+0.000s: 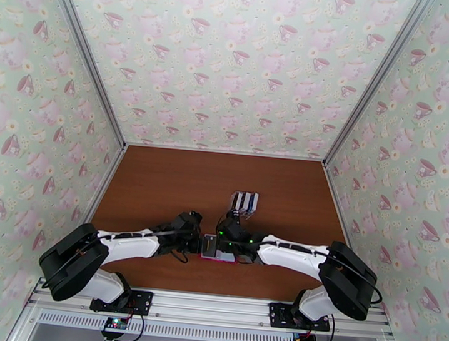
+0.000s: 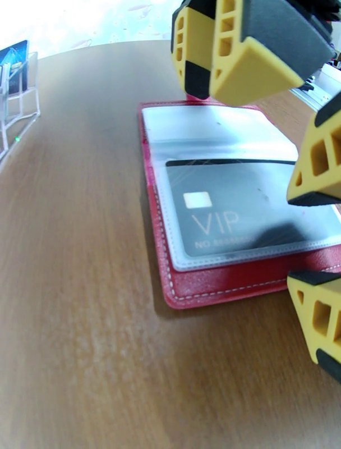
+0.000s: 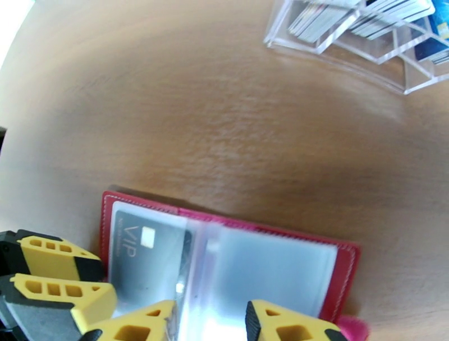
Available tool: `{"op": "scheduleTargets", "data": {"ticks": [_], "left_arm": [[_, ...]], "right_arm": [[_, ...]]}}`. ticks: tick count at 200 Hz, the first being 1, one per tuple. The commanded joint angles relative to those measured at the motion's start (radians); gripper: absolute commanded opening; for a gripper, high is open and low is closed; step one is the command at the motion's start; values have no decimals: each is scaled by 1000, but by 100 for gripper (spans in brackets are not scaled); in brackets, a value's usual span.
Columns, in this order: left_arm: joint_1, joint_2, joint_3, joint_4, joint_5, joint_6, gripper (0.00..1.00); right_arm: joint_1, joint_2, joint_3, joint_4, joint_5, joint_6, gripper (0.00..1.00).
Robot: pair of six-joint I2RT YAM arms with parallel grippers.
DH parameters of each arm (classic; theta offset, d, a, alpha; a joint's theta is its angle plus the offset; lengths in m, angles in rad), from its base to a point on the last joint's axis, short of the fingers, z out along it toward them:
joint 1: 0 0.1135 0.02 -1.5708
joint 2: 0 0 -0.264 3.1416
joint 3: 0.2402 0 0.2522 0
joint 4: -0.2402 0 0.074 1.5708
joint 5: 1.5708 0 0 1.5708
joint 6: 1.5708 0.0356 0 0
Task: Put the credit cards into the card holder
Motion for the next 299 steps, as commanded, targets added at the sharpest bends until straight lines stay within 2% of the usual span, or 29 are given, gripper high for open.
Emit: {"op": "scheduleTargets", "data": {"ticks": [1, 41, 132, 175, 299], "left_arm": [[5, -18, 36, -32, -8, 31, 38], [3, -33, 45, -33, 6, 23, 38], [-47, -152, -72, -32, 28, -64, 38], [-83, -145, -77, -17, 20, -83, 38], [-88, -70, -99, 19, 14, -85, 38]], "right_arm": [[-15, -15, 24, -23, 8, -34, 39], [-19, 6, 26, -9, -4, -37, 39], [-36, 40, 11, 8, 3, -43, 38], [-37, 51, 2, 20, 7, -35, 38], [-39, 72, -18, 37, 20, -22, 38]]}}
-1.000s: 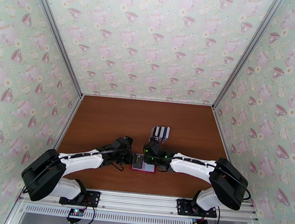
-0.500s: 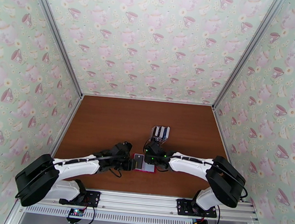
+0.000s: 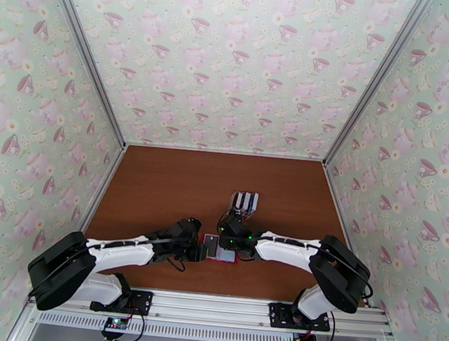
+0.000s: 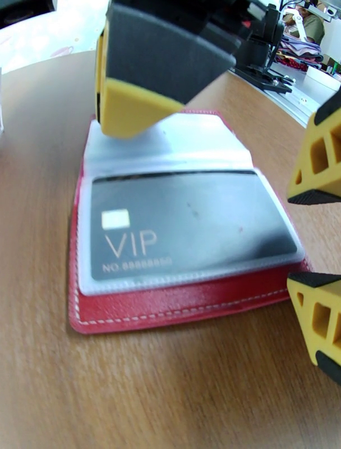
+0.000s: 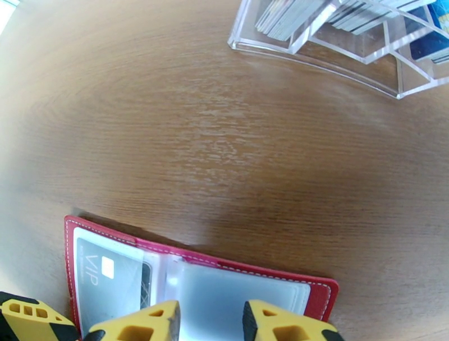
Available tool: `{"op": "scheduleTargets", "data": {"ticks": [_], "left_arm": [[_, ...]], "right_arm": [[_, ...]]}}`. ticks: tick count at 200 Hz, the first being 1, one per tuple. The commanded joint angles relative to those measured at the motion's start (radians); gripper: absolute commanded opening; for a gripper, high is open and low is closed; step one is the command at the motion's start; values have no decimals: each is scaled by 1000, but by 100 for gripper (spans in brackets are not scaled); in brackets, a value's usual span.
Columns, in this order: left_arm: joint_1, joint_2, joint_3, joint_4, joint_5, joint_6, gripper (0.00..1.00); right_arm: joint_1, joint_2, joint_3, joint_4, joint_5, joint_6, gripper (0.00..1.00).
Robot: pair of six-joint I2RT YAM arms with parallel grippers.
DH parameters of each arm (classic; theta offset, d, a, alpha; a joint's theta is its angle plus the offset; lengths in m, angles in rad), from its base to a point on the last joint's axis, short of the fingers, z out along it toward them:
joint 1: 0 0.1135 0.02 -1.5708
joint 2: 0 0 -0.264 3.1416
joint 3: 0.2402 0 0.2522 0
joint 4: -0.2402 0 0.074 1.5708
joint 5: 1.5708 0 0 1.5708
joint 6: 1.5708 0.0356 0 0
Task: Put the credit cards into the card holder
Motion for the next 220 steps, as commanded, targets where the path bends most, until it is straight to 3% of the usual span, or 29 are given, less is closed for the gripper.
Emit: {"op": "scheduleTargets", "data": {"ticks": [1, 121, 172, 220], "left_arm": [[-6, 16, -24, 37, 4, -13, 38], [-6, 0, -48, 34, -29, -27, 38], [-5, 6, -54, 61, -14, -29, 48], [-6, 10, -62, 88, -4, -29, 50]], "right_arm": [[-6, 9, -17, 6, 20, 2, 38], [12, 36, -37, 26, -25, 13, 37], [35, 35, -68, 86, -85, 54, 37], [45, 18, -103, 173, -135, 99, 37]]}}
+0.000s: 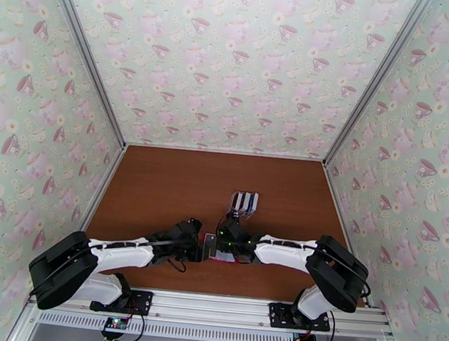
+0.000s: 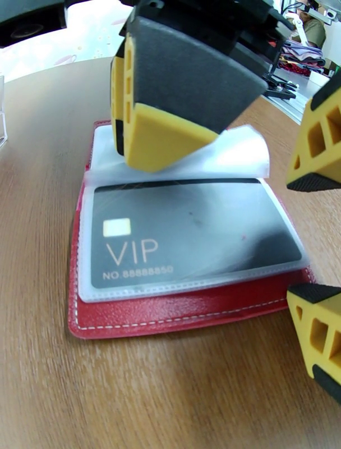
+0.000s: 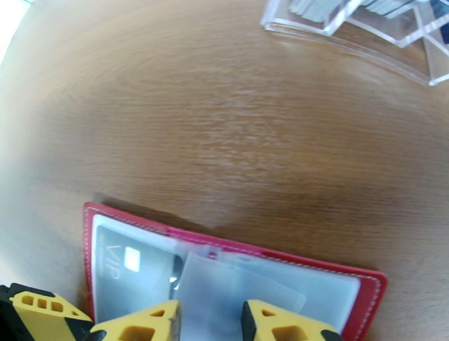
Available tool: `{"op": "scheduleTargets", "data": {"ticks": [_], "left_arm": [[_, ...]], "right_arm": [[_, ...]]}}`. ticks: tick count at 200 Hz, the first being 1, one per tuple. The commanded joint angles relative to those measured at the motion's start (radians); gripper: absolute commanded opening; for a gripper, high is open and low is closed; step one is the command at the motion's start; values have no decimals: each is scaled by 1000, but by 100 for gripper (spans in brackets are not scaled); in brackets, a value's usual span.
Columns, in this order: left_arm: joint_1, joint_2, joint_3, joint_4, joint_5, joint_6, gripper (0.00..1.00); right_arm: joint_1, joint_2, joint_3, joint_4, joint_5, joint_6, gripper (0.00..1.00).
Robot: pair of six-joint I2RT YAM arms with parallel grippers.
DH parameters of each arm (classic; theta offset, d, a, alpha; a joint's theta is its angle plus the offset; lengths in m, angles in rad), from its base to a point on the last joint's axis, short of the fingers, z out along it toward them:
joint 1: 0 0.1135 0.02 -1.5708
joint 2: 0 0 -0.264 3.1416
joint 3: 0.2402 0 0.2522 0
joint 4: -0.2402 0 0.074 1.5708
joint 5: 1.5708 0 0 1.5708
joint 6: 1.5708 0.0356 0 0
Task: Put the credit cards into the card holder
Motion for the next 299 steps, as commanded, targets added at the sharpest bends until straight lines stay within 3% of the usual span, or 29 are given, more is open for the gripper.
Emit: {"op": "scheduleTargets", "data": {"ticks": [1, 88, 145, 225, 299], "left_arm": [[-3, 12, -29, -1, -4, -2, 50], [-1, 9, -29, 10, 23, 15, 60], [-1, 23, -12, -16, 17, 34, 64], [-2, 39, -4, -58, 5, 64, 63], [-5, 80, -36, -29, -50, 56, 49]], "right_arm": [[15, 6, -44, 29, -81, 48, 37], [20, -86, -67, 69, -111, 83, 37], [21, -44, -79, 129, -158, 110, 37], [24, -5, -102, 237, -222, 160, 36], [24, -41, -173, 364, -230, 248, 34]]}}
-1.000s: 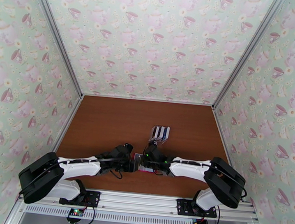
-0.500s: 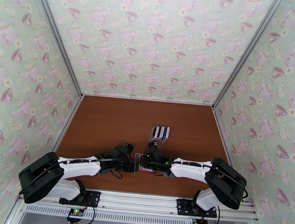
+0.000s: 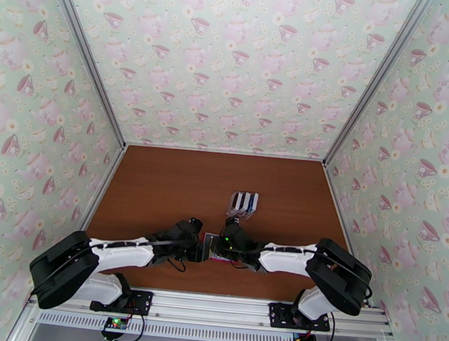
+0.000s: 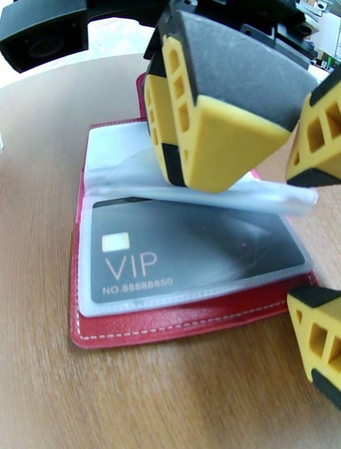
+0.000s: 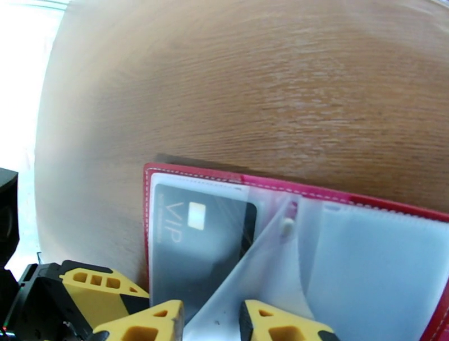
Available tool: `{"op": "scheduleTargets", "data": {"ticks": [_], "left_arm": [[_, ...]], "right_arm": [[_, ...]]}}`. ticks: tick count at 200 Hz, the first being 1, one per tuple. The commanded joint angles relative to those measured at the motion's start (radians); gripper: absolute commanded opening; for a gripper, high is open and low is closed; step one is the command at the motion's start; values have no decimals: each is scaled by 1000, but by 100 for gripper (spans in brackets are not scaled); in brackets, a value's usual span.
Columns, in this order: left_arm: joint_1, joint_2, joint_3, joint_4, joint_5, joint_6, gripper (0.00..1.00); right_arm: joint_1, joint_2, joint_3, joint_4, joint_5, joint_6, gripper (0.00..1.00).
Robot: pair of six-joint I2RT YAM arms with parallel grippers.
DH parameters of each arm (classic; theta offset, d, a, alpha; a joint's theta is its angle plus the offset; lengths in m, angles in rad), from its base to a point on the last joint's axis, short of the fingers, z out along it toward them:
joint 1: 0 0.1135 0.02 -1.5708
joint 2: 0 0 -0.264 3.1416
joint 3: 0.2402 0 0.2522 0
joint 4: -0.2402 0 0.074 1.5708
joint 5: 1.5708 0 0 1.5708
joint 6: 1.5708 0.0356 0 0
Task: Put the credit cards into the card holder
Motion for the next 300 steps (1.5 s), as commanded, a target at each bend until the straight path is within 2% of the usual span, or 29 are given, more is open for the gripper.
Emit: {"op": "scheduleTargets", "data": {"ticks": [1, 41, 80, 112, 122, 140, 171, 300], "left_arm": [[-6, 65, -35, -44, -53, 2, 50], [-11, 96, -39, -18, -55, -4, 49], [-14, 130, -28, -55, -85, 7, 35], [-16, 170, -44, -11, -74, -9, 33], [-16, 168, -51, 6, -68, -15, 36], [-16, 151, -63, 30, -62, -23, 49], [-16, 105, -66, 30, -62, -19, 54], [-22, 158, -42, -16, -99, -2, 52]], "right_arm": [[15, -13, -28, 67, -62, 50, 34], [15, -25, -30, 55, -61, 57, 33], [15, -31, -39, 70, -67, 65, 33], [14, -36, -39, 72, -70, 65, 33], [14, -35, -37, 68, -69, 63, 33], [12, -27, -37, 60, -68, 63, 34], [7, -19, -42, 57, -65, 68, 33], [5, 37, -90, 266, -155, 177, 33]]}}
